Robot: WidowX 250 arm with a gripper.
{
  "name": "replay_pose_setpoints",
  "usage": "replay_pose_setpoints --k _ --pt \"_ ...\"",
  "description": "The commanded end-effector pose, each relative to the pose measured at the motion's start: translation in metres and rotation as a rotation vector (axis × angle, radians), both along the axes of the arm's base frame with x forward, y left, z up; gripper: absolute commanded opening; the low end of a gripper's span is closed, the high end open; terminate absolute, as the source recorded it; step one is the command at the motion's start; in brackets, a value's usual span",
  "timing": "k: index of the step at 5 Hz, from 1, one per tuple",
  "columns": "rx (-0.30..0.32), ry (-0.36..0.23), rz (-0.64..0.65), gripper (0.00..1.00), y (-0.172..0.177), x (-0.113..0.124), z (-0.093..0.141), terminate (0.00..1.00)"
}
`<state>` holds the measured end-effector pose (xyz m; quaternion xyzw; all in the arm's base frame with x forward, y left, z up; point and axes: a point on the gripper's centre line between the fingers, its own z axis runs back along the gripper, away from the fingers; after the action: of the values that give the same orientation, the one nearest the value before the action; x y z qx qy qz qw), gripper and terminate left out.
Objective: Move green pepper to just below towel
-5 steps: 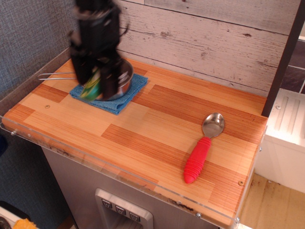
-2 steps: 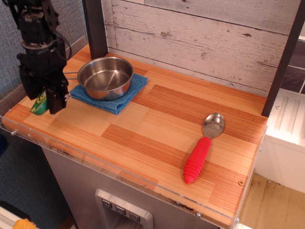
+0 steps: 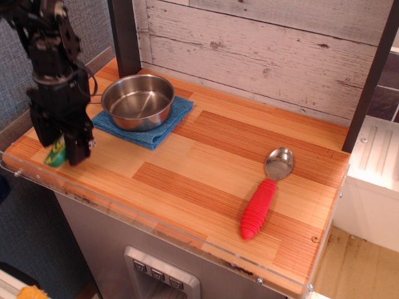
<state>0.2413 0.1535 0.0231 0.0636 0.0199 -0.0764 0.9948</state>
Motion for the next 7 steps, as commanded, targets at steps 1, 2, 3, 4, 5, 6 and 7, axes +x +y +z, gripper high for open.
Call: replay_pose_setpoints --k 1,2,3,4,5,6,7 --pt "-0.012 -0.013 -0.023 1.0 -0.001 0.0 0.005 0.0" --pt "-0.013 -0.019 -0.032 1.0 -0.003 0.001 0.009 0.0" --pt "-0.022 -0.054 -0.055 1.0 -0.012 0.004 0.023 0.0" --pt "-0.065 -0.131 -0.068 1.0 -0.032 0.004 0.057 0.0" --pt "-0.105 -0.167 -0.078 1.0 -0.054 0.002 0.088 0.0" --pt "-0.127 -0.136 -0.074 1.0 -0.085 0.013 0.094 0.0" --pt "-0.141 -0.096 -0.037 1.0 -0.11 0.025 0.086 0.0"
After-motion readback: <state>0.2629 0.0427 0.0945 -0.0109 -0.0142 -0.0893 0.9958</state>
